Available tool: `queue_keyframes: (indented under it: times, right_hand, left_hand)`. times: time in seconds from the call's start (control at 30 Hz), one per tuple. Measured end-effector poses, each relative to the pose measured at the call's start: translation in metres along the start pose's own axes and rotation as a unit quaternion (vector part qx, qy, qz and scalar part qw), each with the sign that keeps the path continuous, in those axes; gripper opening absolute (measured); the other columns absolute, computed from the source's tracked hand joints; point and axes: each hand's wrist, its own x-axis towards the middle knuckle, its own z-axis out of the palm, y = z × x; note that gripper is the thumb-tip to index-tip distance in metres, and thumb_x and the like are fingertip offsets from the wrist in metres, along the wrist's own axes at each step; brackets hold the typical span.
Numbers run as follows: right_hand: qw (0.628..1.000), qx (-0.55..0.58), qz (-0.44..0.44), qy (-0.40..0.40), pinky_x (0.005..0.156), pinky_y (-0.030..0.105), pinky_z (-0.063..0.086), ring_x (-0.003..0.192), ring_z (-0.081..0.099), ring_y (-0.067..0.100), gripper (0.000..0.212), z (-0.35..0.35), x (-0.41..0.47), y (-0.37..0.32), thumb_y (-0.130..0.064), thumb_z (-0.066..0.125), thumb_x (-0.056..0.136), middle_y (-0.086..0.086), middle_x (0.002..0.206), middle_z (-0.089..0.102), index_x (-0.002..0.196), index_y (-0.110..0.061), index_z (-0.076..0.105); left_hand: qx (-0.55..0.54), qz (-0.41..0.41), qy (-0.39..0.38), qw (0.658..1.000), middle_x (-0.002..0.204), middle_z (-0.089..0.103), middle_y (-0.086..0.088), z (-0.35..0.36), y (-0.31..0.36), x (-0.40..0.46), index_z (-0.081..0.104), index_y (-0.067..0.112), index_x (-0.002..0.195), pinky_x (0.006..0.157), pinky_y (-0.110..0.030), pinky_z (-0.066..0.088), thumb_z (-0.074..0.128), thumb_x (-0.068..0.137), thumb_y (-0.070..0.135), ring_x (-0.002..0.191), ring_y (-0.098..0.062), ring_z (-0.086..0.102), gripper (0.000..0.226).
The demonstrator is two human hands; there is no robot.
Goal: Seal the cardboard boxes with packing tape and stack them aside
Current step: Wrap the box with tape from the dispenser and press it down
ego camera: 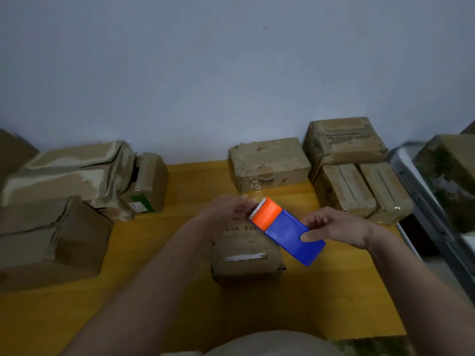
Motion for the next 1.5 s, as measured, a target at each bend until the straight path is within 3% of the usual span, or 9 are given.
queue_keyframes:
  times: [0.1, 0.23, 0.37, 0.57, 0.83, 1.0, 1.17, 1.4, 1.5]
  right_hand:
    - [1.0, 0.005, 0.007, -0.007, 0.097, 0.049, 0.046, 0.105, 0.062, 0.038, 0.048, 0.004, 0.004, -0.003, -0.034, 0.073, 0.074, 0.019, 0.109, 0.068, 0.108, 0.0, 0.066]
    - [0.999, 0.028, 0.016, -0.006, 0.1, 0.054, 0.042, 0.107, 0.061, 0.038, 0.06, 0.007, 0.014, -0.003, -0.039, 0.075, 0.068, 0.017, 0.111, 0.067, 0.112, 0.0, 0.062]
    - [0.999, 0.036, 0.03, -0.029, 0.086, 0.042, 0.048, 0.097, 0.064, 0.029, 0.073, 0.01, 0.02, -0.012, -0.038, 0.073, 0.063, 0.018, 0.111, 0.065, 0.121, 0.002, 0.055]
    - [0.999, 0.029, 0.032, -0.014, 0.067, 0.026, 0.053, 0.08, 0.068, 0.016, 0.06, 0.018, 0.023, -0.029, -0.043, 0.071, 0.061, 0.005, 0.095, 0.073, 0.111, -0.01, 0.065]
    - [0.999, -0.008, 0.041, 0.014, 0.065, 0.023, 0.052, 0.076, 0.07, 0.014, 0.048, 0.034, 0.023, -0.041, -0.052, 0.072, 0.073, 0.005, 0.09, 0.074, 0.099, -0.011, 0.068]
    - [0.998, -0.01, 0.055, 0.039, 0.057, 0.021, 0.05, 0.062, 0.068, 0.009, 0.046, 0.041, 0.024, -0.048, -0.052, 0.065, 0.071, 0.001, 0.075, 0.073, 0.091, -0.012, 0.07]
    - [0.996, -0.04, 0.065, 0.04, 0.062, 0.022, 0.053, 0.069, 0.069, 0.012, 0.039, 0.044, 0.025, -0.052, -0.047, 0.069, 0.074, 0.005, 0.084, 0.075, 0.091, -0.011, 0.07]
    - [0.99, -0.092, 0.1, 0.021, 0.064, 0.025, 0.056, 0.069, 0.07, 0.015, 0.045, 0.034, 0.018, -0.048, -0.046, 0.073, 0.072, 0.007, 0.082, 0.075, 0.094, -0.007, 0.069]
    - [0.986, -0.123, 0.111, 0.021, 0.065, 0.026, 0.056, 0.069, 0.07, 0.015, 0.052, 0.034, 0.024, -0.051, -0.051, 0.073, 0.069, 0.005, 0.082, 0.075, 0.096, -0.007, 0.069]
  left_hand:
    - [-0.033, -0.038, -0.024, 0.998, 0.104, 0.066, -0.011, -0.005, 0.001, -0.005, 0.062, 0.0, 0.113, 0.077, -0.029, 0.053, 0.044, 0.102, 0.028, 0.093, -0.02, 0.063, 0.035]
    - [-0.081, -0.06, -0.048, 0.994, 0.107, 0.067, -0.014, -0.01, -0.004, -0.007, 0.063, 0.005, 0.107, 0.08, -0.032, 0.054, 0.049, 0.097, 0.042, 0.101, -0.025, 0.064, 0.04]
    - [-0.121, -0.044, -0.017, 0.992, 0.093, 0.068, -0.01, -0.007, -0.009, -0.011, 0.064, 0.007, 0.096, 0.066, -0.027, 0.059, 0.058, 0.095, 0.02, 0.083, -0.017, 0.067, 0.015]
    - [-0.119, -0.06, 0.048, 0.99, 0.084, 0.07, -0.012, -0.014, -0.019, -0.01, 0.063, -0.001, 0.105, 0.068, -0.03, 0.058, 0.06, 0.093, 0.005, 0.075, -0.019, 0.069, 0.014]
    - [-0.044, -0.048, 0.114, 0.991, 0.085, 0.069, -0.011, -0.015, -0.023, -0.011, 0.064, 0.008, 0.092, 0.064, -0.029, 0.058, 0.062, 0.094, 0.015, 0.073, -0.018, 0.066, 0.008]
    - [-0.102, -0.055, 0.155, 0.981, 0.088, 0.067, -0.011, -0.012, -0.025, -0.014, 0.062, 0.01, 0.086, 0.058, -0.026, 0.055, 0.063, 0.093, 0.012, 0.075, -0.017, 0.064, 0.008]
    - [-0.138, -0.044, 0.173, 0.974, 0.076, 0.065, -0.007, -0.009, -0.031, -0.017, 0.061, 0.007, 0.086, 0.047, -0.021, 0.053, 0.065, 0.091, 0.013, 0.064, -0.013, 0.062, 0.009]
    - [-0.15, -0.02, 0.225, 0.963, 0.066, 0.058, -0.005, -0.026, -0.048, -0.02, 0.067, 0.0, 0.092, 0.052, -0.022, 0.052, 0.064, 0.092, 0.009, 0.055, -0.01, 0.054, 0.01]
    - [-0.113, -0.007, 0.259, 0.959, 0.071, 0.062, -0.004, -0.03, -0.06, -0.024, 0.069, 0.005, 0.091, 0.063, -0.027, 0.056, 0.067, 0.091, 0.015, 0.064, -0.013, 0.058, 0.01]
